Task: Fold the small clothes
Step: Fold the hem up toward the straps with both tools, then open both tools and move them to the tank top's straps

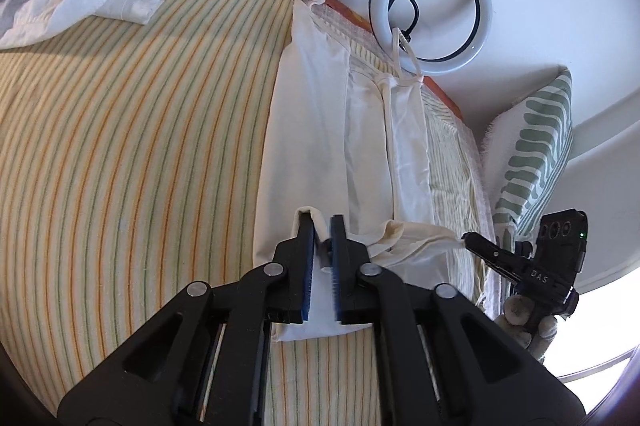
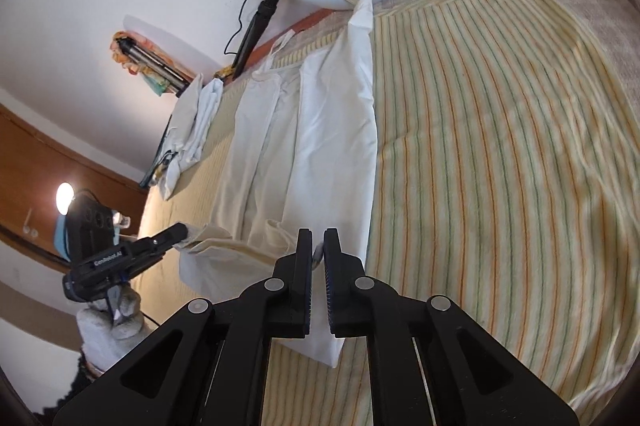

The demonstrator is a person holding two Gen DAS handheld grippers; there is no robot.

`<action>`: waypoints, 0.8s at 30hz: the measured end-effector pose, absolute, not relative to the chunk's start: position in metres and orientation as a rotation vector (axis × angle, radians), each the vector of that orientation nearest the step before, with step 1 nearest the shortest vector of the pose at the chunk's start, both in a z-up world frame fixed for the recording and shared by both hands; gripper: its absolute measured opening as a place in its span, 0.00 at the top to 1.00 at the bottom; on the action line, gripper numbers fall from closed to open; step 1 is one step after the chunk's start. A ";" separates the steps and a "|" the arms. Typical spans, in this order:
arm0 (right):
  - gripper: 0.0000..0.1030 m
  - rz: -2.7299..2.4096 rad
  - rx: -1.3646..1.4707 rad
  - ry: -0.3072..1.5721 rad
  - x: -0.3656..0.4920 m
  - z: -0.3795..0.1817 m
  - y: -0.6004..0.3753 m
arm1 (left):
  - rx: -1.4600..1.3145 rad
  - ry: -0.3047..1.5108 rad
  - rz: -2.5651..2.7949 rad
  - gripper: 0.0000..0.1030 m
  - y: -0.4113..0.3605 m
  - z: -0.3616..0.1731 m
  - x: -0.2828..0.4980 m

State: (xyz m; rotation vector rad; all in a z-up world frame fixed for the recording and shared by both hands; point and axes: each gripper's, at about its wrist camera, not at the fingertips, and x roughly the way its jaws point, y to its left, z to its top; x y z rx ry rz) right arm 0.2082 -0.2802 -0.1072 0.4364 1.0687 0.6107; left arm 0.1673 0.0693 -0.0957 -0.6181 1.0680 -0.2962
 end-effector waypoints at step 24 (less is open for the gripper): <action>0.79 0.542 0.078 0.963 0.202 -0.086 -0.248 | -0.400 0.973 -0.294 0.55 0.044 -0.069 0.169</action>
